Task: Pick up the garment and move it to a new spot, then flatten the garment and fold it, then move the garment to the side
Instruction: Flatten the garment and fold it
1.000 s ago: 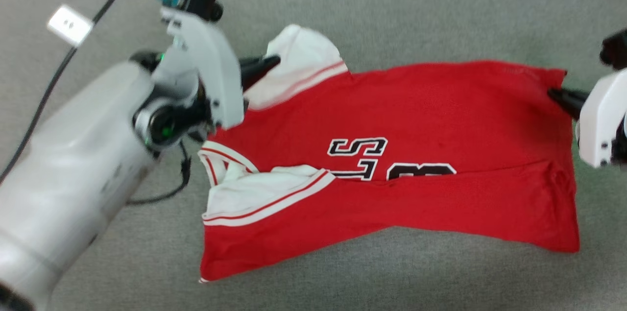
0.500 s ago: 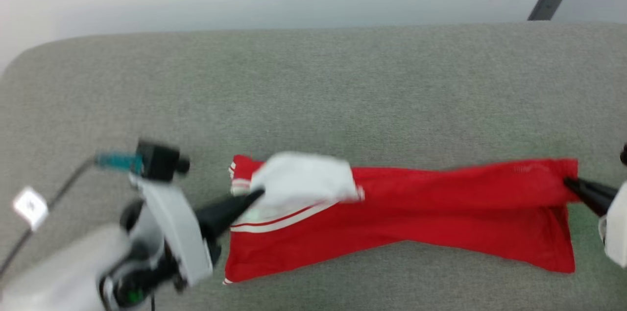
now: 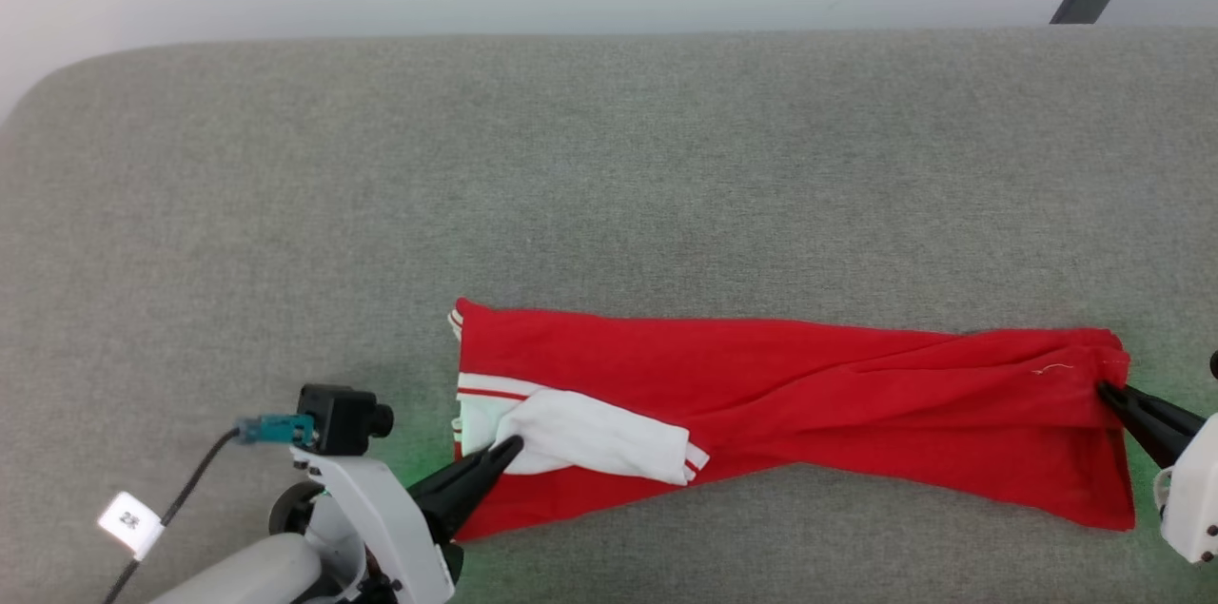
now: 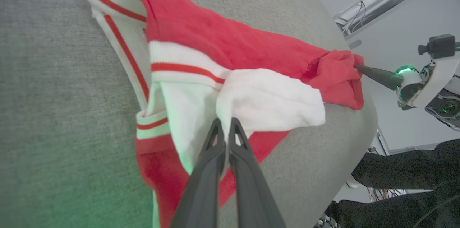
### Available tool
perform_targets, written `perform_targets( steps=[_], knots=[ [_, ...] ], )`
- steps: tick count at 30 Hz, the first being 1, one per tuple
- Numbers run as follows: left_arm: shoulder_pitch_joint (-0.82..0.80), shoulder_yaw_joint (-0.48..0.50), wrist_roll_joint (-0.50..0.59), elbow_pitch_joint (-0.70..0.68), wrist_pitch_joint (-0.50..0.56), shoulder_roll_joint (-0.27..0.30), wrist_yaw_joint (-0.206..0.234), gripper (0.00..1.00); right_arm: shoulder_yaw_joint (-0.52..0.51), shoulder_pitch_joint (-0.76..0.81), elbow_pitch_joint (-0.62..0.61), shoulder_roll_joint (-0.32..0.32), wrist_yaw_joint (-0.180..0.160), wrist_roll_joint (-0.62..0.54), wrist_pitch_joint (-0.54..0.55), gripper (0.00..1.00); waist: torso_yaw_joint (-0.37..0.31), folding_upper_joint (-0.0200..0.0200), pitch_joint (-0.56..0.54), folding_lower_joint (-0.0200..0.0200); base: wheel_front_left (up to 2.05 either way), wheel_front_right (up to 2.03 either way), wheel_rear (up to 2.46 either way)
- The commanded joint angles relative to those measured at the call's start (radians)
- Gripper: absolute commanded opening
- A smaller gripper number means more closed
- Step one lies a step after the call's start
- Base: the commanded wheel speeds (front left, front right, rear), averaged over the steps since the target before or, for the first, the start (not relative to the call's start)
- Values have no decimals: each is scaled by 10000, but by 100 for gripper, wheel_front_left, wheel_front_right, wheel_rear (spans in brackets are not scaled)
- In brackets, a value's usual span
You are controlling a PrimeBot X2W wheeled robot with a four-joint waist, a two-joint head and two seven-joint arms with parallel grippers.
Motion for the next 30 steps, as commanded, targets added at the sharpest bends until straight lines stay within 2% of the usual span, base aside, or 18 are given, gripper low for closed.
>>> perform_targets(
  steps=[1,3,4,5,6,12,15,22,26,30],
  knots=[
    [66,24,50,139,-126,-99,-18,0,-41,-65,55,85,-16,-18,-78,12,-43,0,15,0,0,0,0],
    [95,-18,178,504,-346,-313,-26,35,-26,-88,156,194,-16,-69,-155,54,-97,0,7,0,0,0,0],
    [103,-16,235,644,-451,-398,-31,60,-37,-72,177,201,-16,-63,-184,98,-117,0,-6,0,0,0,0],
    [117,0,286,746,-569,-474,-34,95,-55,-29,161,181,-16,-26,-203,100,-132,0,-27,0,0,0,0],
    [168,51,284,797,-695,-541,-37,100,-69,40,84,148,-16,51,-227,100,-147,0,-53,0,0,0,0],
    [712,595,879,909,-1217,-763,-34,100,-283,525,-592,-610,-16,693,-44,100,-20,0,-328,0,0,0,0],
    [1154,1538,1448,871,-1263,-1020,79,100,-410,810,-701,-981,-16,1108,260,100,216,0,-474,0,0,0,0],
    [3068,4740,3844,710,-1248,-2505,210,100,-645,1231,-367,-871,-16,1991,687,100,1035,0,-692,0,0,0,0],
    [3968,6123,5605,709,-1250,-3389,250,100,-626,1444,139,-682,-16,2498,1217,100,1516,0,-745,0,0,0,0],
    [4543,7351,7550,699,-1251,-4155,497,100,-475,1543,683,-330,-14,2822,1973,100,1880,0,-749,0,0,0,0]
  ],
)
